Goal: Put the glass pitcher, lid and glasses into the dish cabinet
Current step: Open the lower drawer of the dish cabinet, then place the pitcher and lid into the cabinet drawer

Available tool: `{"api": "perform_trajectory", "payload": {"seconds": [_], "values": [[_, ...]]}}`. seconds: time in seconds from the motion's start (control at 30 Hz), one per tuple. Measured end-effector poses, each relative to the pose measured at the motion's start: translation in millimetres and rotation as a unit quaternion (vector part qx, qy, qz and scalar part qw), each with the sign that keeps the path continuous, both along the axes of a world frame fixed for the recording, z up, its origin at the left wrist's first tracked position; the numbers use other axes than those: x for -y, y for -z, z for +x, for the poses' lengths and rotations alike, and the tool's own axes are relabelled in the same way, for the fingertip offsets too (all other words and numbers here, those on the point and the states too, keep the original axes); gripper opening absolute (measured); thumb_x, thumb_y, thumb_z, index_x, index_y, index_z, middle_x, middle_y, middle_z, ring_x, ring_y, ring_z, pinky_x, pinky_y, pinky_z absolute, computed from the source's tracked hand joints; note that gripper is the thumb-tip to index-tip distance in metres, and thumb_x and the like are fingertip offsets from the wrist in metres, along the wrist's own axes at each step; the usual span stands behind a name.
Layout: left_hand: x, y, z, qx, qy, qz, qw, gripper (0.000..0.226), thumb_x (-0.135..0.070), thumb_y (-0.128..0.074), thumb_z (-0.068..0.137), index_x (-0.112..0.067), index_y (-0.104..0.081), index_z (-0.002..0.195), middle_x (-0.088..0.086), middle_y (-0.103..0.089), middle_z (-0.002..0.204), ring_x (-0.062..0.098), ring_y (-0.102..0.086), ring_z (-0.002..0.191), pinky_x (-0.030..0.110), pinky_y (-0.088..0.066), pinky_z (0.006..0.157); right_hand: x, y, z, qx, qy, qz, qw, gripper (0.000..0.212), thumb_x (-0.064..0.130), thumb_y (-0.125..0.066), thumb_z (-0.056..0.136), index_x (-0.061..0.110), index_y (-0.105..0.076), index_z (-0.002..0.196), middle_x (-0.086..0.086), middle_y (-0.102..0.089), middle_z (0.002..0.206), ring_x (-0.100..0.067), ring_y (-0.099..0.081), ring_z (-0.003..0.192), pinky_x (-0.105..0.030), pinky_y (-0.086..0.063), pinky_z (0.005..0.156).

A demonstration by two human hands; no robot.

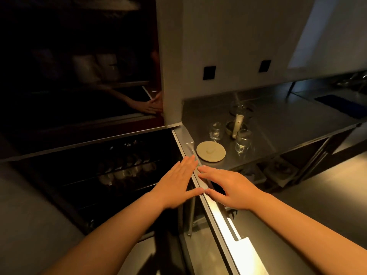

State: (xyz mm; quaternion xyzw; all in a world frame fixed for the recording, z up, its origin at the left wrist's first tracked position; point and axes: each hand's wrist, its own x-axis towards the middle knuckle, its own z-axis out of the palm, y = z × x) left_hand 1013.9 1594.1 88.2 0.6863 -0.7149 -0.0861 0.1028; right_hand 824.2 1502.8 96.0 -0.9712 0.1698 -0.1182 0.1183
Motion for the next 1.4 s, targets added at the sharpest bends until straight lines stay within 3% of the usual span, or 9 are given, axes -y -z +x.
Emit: {"api": "perform_trajectory", "payload": {"seconds": [0.07,0.13,0.3,0.57,0.73,0.97,1.27,1.4], "values": [[9.4,-2.1,14.2,0.016,0.021,0.005,1.0,0.086,-0.067,-0.034,0.088,-0.026,0.012,0.149,-0.009,0.022,0.153,0.002,0.023,0.135,0.025,0.01,0.112,-3.6,-3.1,4.9,-0.033,-0.004,-0.031,0.999,0.059,0.055,-0.03,0.095,0.029,-0.027,0.147,0.013,-0.022,0.153,0.0,-0.015,0.141,-0.022,-0.02,0.113],[18.9,-4.0,27.7,0.033,0.041,0.007,0.999,0.086,-0.067,-0.032,0.089,-0.025,0.013,0.148,-0.008,0.023,0.152,0.004,0.024,0.136,0.025,0.011,0.113,-5.4,-5.4,10.2,-0.058,0.002,-0.042,0.997,0.058,0.052,-0.024,0.097,0.026,-0.023,0.149,0.01,-0.018,0.154,-0.001,-0.008,0.142,-0.023,-0.014,0.114],[41.5,-4.6,58.8,0.058,0.109,0.007,0.992,0.079,-0.064,-0.026,0.092,-0.024,0.012,0.148,-0.005,0.022,0.155,0.004,0.025,0.137,0.028,0.01,0.115,-4.8,-9.6,29.8,-0.091,0.028,-0.054,0.994,0.054,0.044,-0.024,0.1,0.023,-0.019,0.149,0.008,-0.015,0.155,-0.002,-0.004,0.143,-0.026,-0.012,0.117],[74.8,-3.4,83.2,0.059,0.184,-0.003,0.981,0.07,-0.059,-0.021,0.096,-0.025,0.009,0.149,-0.007,0.018,0.156,0.005,0.025,0.138,0.026,0.016,0.112,-8.5,-15.6,44.1,-0.127,0.11,-0.017,0.986,0.053,0.044,-0.024,0.1,0.03,-0.014,0.15,0.016,-0.006,0.156,0.005,0.006,0.14,-0.019,-0.004,0.115],[95.5,-8.4,84.1,0.055,0.205,0.014,0.977,0.064,-0.055,-0.014,0.097,-0.026,0.008,0.149,-0.012,0.022,0.15,0.008,0.019,0.142,0.031,0.011,0.117,-7.8,-16.8,46.0,-0.125,0.146,0.025,0.981,0.054,0.042,-0.029,0.099,0.037,-0.009,0.149,0.021,-0.004,0.155,0.007,0.004,0.14,-0.02,-0.008,0.114],[152.8,-14.4,80.3,0.071,0.247,0.045,0.965,0.054,-0.041,-0.02,0.102,-0.022,-0.012,0.151,-0.004,-0.003,0.159,0.011,0.006,0.145,0.033,0.005,0.118,31.7,-12.7,52.1,-0.101,0.167,0.063,0.979,0.058,0.053,-0.032,0.096,0.038,-0.012,0.148,0.022,-0.003,0.154,0.009,0.005,0.139,-0.015,-0.005,0.112],[241.5,-10.1,48.5,0.043,0.232,0.098,0.967,0.056,-0.037,-0.028,0.101,-0.019,-0.011,0.151,0.0,-0.006,0.159,0.014,0.005,0.145,0.032,0.002,0.116,145.3,18.3,33.4,-0.093,0.263,0.085,0.956,0.066,0.067,-0.02,0.086,0.042,-0.001,0.144,0.023,0.004,0.15,0.009,0.003,0.137,-0.019,-0.012,0.115],[279.8,12.9,35.8,0.091,0.201,0.135,0.966,0.064,-0.038,-0.032,0.1,-0.014,-0.002,0.152,0.006,0.002,0.159,0.022,0.007,0.146,0.038,-0.001,0.118,186.2,30.3,26.4,-0.084,0.282,0.086,0.952,0.073,0.068,-0.015,0.083,0.034,-0.01,0.148,0.022,0.002,0.149,0.008,0.003,0.137,-0.023,-0.015,0.115]]}}
